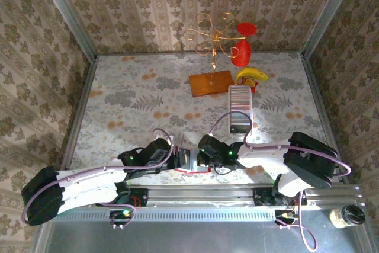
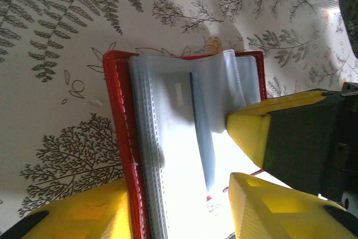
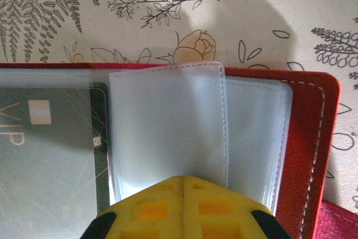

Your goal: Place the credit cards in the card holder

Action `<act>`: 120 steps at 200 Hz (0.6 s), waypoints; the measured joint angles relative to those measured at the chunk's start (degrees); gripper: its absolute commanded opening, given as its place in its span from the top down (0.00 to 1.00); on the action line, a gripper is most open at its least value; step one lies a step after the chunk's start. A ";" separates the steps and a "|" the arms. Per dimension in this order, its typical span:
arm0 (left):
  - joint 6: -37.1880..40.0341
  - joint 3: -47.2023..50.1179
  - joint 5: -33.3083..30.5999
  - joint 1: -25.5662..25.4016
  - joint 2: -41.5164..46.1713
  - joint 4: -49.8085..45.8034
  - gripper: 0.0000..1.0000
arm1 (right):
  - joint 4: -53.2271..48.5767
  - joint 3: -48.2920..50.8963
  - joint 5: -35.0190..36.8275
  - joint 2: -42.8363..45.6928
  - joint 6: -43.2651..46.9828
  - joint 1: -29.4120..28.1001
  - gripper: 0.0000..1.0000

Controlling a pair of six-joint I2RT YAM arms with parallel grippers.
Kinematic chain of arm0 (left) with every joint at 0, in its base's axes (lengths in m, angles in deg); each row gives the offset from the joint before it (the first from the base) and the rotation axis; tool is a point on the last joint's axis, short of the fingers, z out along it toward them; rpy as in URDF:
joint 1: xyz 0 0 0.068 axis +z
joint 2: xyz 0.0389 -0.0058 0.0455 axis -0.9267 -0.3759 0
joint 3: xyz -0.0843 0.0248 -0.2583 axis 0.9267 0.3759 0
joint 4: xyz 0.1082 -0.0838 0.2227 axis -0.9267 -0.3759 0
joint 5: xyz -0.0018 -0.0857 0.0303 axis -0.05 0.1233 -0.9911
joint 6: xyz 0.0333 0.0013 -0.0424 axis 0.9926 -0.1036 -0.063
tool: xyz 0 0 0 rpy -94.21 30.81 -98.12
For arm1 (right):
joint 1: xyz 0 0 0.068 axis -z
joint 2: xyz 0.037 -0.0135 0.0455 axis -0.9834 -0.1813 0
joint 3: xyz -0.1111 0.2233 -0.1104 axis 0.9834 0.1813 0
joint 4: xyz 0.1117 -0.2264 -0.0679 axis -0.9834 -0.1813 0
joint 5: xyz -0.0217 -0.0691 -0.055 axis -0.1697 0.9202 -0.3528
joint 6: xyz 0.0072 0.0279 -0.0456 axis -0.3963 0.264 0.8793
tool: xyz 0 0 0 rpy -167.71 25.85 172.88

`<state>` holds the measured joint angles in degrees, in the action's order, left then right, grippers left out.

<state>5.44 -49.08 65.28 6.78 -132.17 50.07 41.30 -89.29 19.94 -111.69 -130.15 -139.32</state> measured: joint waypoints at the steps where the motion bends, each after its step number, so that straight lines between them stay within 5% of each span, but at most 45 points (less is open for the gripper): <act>1: 0.02 -0.04 0.00 0.00 -0.09 0.09 0.54 | 0.02 0.00 0.00 0.00 0.00 0.00 0.97; 120: 2.80 -9.01 2.69 -3.58 -11.52 5.05 0.59 | 4.37 3.28 -0.15 1.57 -0.87 0.00 0.98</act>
<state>8.24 -58.08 67.97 3.19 -143.69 55.12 45.67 -86.02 19.78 -110.11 -131.03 -139.32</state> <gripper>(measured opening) 0.432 0.044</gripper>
